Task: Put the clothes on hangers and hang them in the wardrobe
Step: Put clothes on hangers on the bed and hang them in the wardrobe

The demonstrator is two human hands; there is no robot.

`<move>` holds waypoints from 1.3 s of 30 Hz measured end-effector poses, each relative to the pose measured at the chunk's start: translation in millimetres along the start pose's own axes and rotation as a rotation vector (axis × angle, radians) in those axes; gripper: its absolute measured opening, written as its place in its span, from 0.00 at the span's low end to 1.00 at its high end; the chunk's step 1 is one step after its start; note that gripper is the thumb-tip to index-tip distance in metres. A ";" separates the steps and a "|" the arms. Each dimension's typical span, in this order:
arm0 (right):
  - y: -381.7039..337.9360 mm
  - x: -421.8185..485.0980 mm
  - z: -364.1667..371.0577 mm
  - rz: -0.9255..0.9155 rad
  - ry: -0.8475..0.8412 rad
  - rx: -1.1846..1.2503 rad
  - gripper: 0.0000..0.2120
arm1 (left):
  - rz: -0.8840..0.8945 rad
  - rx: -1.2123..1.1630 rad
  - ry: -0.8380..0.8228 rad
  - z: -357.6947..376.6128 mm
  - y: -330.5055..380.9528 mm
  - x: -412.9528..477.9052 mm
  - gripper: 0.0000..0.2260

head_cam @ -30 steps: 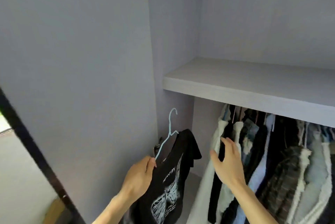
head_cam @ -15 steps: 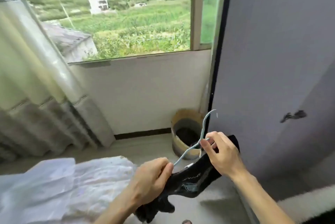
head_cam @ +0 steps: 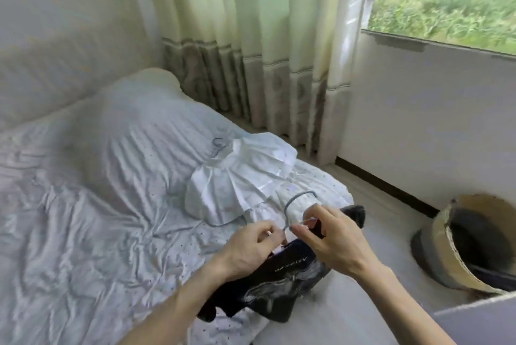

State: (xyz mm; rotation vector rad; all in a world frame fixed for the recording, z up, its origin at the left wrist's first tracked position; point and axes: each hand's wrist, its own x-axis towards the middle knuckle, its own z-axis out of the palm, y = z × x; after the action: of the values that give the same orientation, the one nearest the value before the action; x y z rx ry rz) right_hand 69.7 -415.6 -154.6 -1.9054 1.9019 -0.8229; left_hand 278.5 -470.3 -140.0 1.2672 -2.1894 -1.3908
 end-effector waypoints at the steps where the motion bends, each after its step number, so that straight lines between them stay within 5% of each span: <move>1: -12.8 12.6 7.3 -0.037 -0.035 0.007 0.22 | -0.023 -0.043 0.030 -14.1 -9.3 -8.4 0.15; 12: -131.2 141.6 108.8 -0.221 -0.154 0.141 0.08 | -0.192 -0.100 0.480 -160.6 -74.3 -37.5 0.09; 23: -177.8 223.0 154.7 -0.375 -0.323 0.176 0.20 | -0.301 -0.020 0.590 -274.7 -108.2 -30.5 0.08; 34: -139.5 288.6 256.0 -0.240 -0.479 -0.020 0.32 | -0.464 0.024 0.662 -317.0 -248.3 46.5 0.13; 39: -81.0 295.7 330.1 -0.018 -0.738 -0.222 0.34 | -0.620 0.021 0.609 -339.7 -360.9 105.9 0.12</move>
State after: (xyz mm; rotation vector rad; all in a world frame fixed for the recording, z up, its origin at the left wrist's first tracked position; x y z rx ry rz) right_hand 316.6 -757.2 -313.7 -1.9655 1.5398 0.1156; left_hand 615.1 -818.4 -289.6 2.1462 -1.4591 -0.9431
